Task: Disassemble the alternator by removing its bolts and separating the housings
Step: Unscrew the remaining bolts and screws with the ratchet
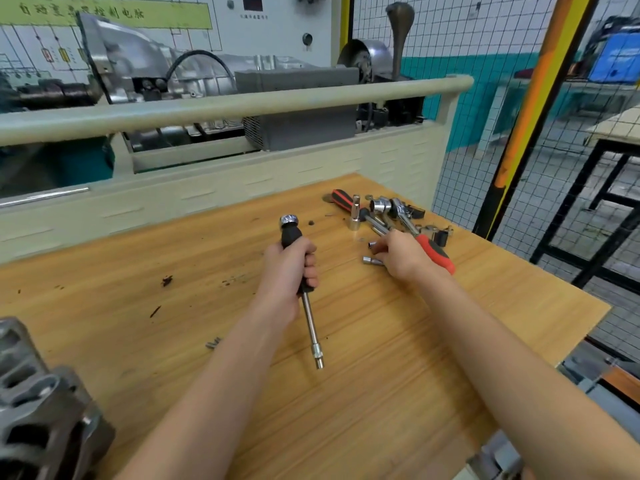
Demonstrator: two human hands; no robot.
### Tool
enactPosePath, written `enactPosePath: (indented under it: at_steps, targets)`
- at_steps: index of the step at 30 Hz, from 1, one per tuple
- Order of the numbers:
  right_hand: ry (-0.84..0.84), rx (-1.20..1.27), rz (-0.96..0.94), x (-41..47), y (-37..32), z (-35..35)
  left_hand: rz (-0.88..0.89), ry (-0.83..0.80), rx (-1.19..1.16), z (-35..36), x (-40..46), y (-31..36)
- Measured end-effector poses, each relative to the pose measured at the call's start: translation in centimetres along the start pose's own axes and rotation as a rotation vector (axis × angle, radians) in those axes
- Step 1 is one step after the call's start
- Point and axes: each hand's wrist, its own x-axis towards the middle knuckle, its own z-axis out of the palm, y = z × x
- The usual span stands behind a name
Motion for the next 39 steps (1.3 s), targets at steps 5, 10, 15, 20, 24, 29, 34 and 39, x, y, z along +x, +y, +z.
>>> enactPosePath:
  at_steps: [5,10,15,20,24,29,34,39]
  targets:
    - [0.027,0.041,-0.041,-0.4,0.1,-0.2,0.024,0.011,-0.016,-0.3,-0.7,0.6]
    - [0.043,0.75,-0.212,-3.9,-2.6,-2.9,0.081,0.029,-0.036,-0.4,-2.3,2.1]
    - [-0.2,1.306,-0.524,-9.6,-9.5,-5.6,0.157,0.042,-0.064,-1.7,-6.1,5.1]
    - [-0.382,1.434,-0.745,-15.2,-15.4,-7.0,0.288,0.065,-0.114,-5.0,-11.9,9.1]
    - [-0.508,1.491,-0.872,-18.8,-19.2,-7.3,0.383,0.068,-0.121,-8.3,-16.8,12.4]
    - [-0.609,1.548,-0.942,-21.9,-23.4,-6.2,0.44,0.112,-0.061,-13.0,-21.0,15.0]
    - [-0.588,1.397,-0.958,-23.5,-26.2,-4.9,0.425,0.244,0.089,-17.3,-22.4,14.9]
    - [-0.407,1.041,-1.008,-24.8,-28.1,-3.7,0.38,0.277,0.124,-20.1,-22.3,13.9]
